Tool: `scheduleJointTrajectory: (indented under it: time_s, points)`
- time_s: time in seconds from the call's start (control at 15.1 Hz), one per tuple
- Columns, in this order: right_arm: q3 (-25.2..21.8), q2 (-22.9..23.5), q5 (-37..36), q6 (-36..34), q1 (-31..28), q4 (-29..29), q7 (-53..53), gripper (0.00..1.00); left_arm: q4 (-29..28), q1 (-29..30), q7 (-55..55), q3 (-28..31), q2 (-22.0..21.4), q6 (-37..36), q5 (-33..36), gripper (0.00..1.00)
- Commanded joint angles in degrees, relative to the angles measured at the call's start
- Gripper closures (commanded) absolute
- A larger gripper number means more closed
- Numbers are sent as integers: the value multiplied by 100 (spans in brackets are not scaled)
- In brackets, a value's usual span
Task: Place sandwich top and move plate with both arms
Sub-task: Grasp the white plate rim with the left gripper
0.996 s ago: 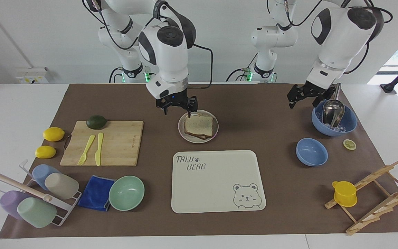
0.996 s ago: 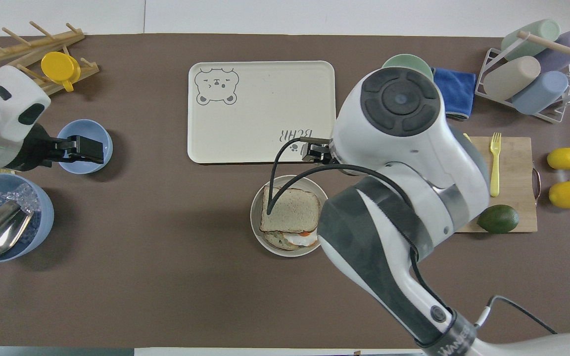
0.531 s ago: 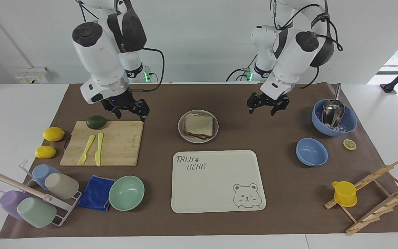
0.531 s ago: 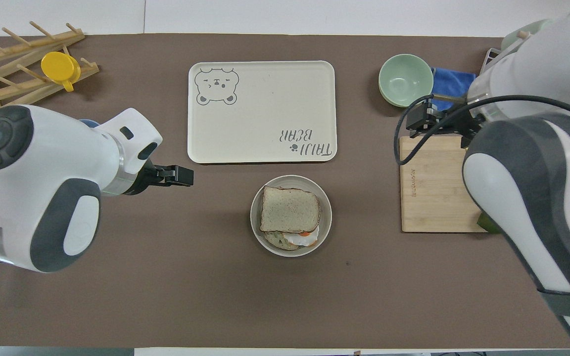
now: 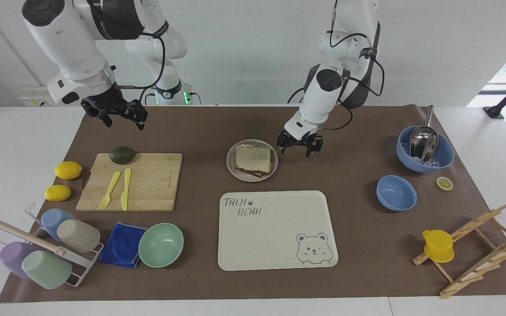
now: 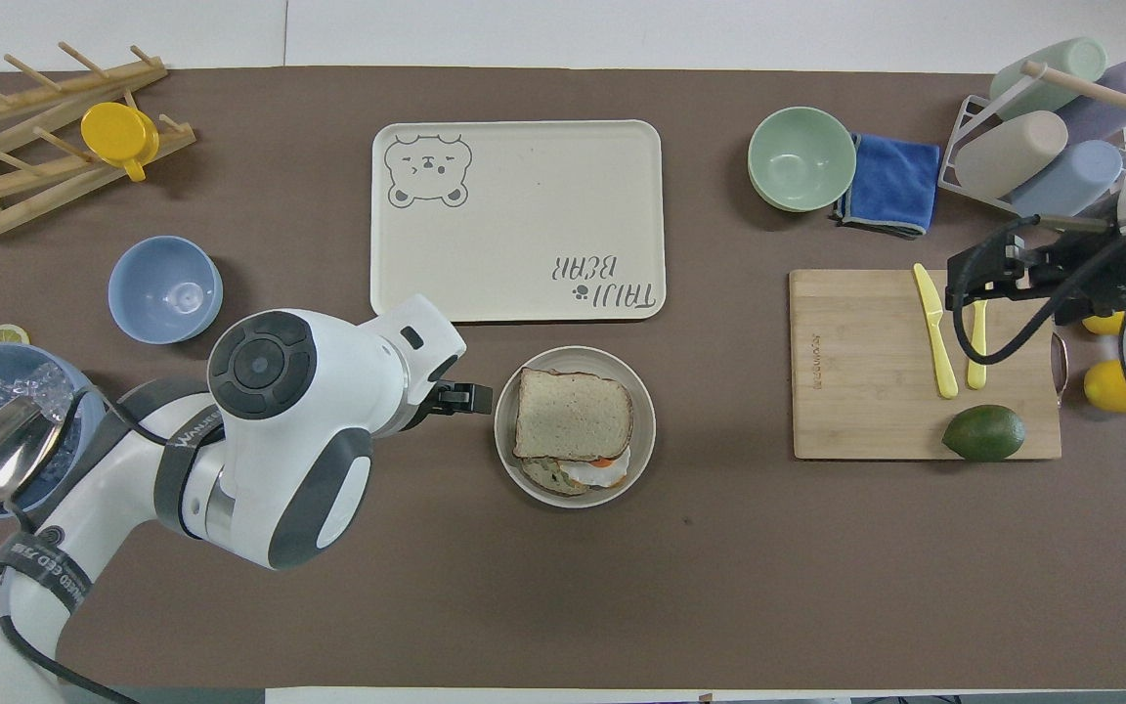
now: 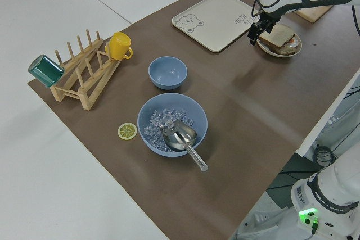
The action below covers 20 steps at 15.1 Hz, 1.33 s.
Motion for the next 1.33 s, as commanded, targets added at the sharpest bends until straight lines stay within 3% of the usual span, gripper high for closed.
scheduleJointTrajectory:
  time_s: [0.0, 0.6, 1.0, 1.26]
  points:
    - [-136, -42, 82, -16, 103, -27, -275, 0, -172, -244, -10, 92, 188, 395, -53, 4]
    - [-162, -77, 91, -24, 41, -61, -258, 0, -173, -315, -10, 83, 488, 562, -184, 21]
    - [-452, -77, 30, -68, 111, -27, -311, 0, -173, -464, -28, 83, 646, 826, -378, 23]
    - [-908, -60, 64, -95, 444, -18, -706, 0, -155, -464, -28, 83, 655, 817, -387, 31]
